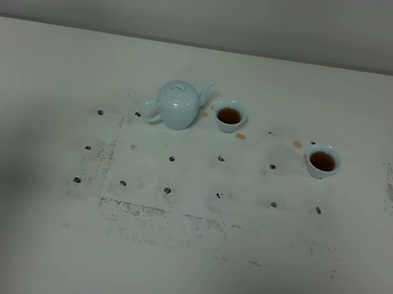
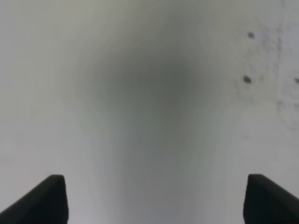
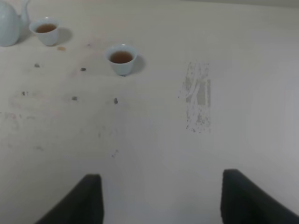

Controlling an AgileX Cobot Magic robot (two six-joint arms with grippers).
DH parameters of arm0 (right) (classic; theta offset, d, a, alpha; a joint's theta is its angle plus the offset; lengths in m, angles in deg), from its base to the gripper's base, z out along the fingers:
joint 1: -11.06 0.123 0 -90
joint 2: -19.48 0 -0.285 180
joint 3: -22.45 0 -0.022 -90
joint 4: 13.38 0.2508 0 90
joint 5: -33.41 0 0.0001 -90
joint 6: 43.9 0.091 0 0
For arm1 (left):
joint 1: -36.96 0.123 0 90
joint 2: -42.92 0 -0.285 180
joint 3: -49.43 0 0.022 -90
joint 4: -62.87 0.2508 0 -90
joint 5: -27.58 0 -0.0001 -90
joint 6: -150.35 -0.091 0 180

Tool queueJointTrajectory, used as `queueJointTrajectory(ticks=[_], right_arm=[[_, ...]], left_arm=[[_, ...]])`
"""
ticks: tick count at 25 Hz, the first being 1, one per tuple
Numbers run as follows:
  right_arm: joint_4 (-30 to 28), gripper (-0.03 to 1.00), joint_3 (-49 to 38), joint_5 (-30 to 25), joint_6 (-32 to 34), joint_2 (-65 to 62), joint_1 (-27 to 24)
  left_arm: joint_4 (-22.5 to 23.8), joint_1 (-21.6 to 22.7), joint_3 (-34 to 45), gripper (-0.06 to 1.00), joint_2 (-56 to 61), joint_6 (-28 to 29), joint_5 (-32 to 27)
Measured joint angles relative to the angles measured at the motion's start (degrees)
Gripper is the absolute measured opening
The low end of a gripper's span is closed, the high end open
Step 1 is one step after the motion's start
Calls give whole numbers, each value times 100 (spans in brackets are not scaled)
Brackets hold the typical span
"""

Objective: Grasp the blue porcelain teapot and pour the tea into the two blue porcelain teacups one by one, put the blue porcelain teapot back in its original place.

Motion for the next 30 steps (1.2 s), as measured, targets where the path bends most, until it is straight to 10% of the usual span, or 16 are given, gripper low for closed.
queueJointTrajectory(ticks=[14, 30], right_arm=[[0, 52, 0, 0, 0, 0, 0], [0, 52, 0, 0, 0, 0, 0]], left_arm=[[-328, 0, 1918, 7, 4837, -70, -657], [-328, -474, 1989, 7, 5069, -89, -736]])
